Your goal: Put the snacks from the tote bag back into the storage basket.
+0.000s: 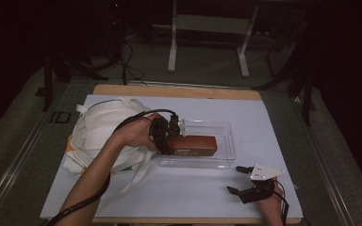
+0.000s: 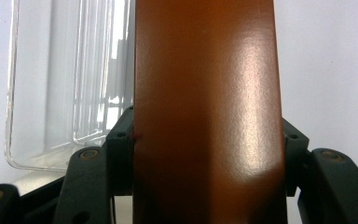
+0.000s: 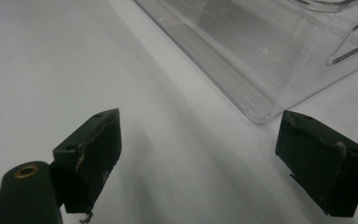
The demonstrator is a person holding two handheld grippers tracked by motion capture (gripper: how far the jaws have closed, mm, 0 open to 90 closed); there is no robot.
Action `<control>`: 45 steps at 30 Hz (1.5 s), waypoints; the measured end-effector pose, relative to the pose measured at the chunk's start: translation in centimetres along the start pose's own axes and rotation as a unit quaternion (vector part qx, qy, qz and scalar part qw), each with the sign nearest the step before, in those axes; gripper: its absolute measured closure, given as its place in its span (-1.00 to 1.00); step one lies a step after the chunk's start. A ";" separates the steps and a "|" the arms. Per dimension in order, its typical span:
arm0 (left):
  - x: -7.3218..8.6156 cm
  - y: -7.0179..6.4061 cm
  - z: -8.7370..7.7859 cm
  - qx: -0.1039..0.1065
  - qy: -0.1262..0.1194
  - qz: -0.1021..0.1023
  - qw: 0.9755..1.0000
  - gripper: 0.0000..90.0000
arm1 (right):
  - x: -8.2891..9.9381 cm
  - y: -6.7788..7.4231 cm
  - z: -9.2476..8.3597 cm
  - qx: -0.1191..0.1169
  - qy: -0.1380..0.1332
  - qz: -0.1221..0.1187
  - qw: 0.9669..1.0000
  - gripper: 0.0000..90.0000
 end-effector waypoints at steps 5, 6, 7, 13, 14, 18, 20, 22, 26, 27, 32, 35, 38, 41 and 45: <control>-0.2 0.0 0.0 0.001 0.001 0.007 1.000 -0.06 | 0.0 0.0 0.0 0.000 0.000 0.000 1.000 -0.68; -0.2 0.0 0.0 0.000 0.002 0.007 1.000 -0.06 | 0.0 0.0 0.0 0.000 0.000 0.000 1.000 -0.68; -0.3 0.0 0.0 0.000 0.002 0.004 1.000 -0.06 | 0.0 0.0 0.0 0.000 0.000 0.000 1.000 -0.68; -0.2 0.0 0.3 0.000 0.008 0.010 1.000 -0.06 | 0.0 0.0 0.0 0.000 0.000 0.000 1.000 -0.68; -0.2 0.0 0.3 0.000 0.008 0.007 1.000 -0.06 | 0.0 0.0 0.0 0.000 0.000 0.000 1.000 -0.68; -0.1 0.1 0.5 0.002 0.008 0.003 1.000 -0.06 | 0.0 0.0 0.0 0.001 0.000 0.000 1.000 -0.68; -0.1 0.2 0.6 0.002 0.007 0.003 1.000 -0.07 | 0.0 0.0 0.0 0.000 0.001 0.000 1.000 -0.68; -0.1 0.2 0.6 0.002 0.005 0.005 1.000 -0.07 | 0.0 0.0 0.0 0.001 0.001 0.001 1.000 -0.68; -0.4 0.1 0.6 0.004 -0.002 0.007 1.000 -0.08 | 0.0 0.0 0.0 0.001 0.001 0.000 1.000 -0.68; -0.5 0.2 0.6 0.003 -0.003 0.011 1.000 -0.08 | 0.0 0.0 0.0 0.001 0.001 0.000 1.000 -0.68; -0.8 0.1 0.6 0.001 -0.007 0.021 1.000 -0.06 | 0.0 0.0 0.0 0.001 0.001 0.000 1.000 -0.68; -1.0 -0.1 0.6 0.002 -0.013 0.033 0.999 -0.06 | 0.0 0.0 0.0 0.001 0.001 0.000 1.000 -0.68; -1.0 0.0 0.6 0.002 -0.014 0.036 0.999 -0.06 | 0.0 0.0 0.0 0.001 0.001 0.000 1.000 -0.68; -1.1 0.1 0.7 0.007 -0.015 0.030 0.999 -0.07 | 0.0 0.0 0.0 0.001 0.001 0.000 1.000 -0.68; -1.1 0.3 1.0 0.016 -0.013 0.014 1.000 -0.09 | 0.0 0.0 0.1 0.001 0.001 0.000 1.000 -0.68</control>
Point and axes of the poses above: each handheld gripper's, and its own axes: z roughly forward along the jaws, x roughly out of its underside, y roughly to its left, the point moved 4 cm from there along z, roughly forward along the jaws, and after that the axes turned 7 degrees about z, right-handed, at the moved point
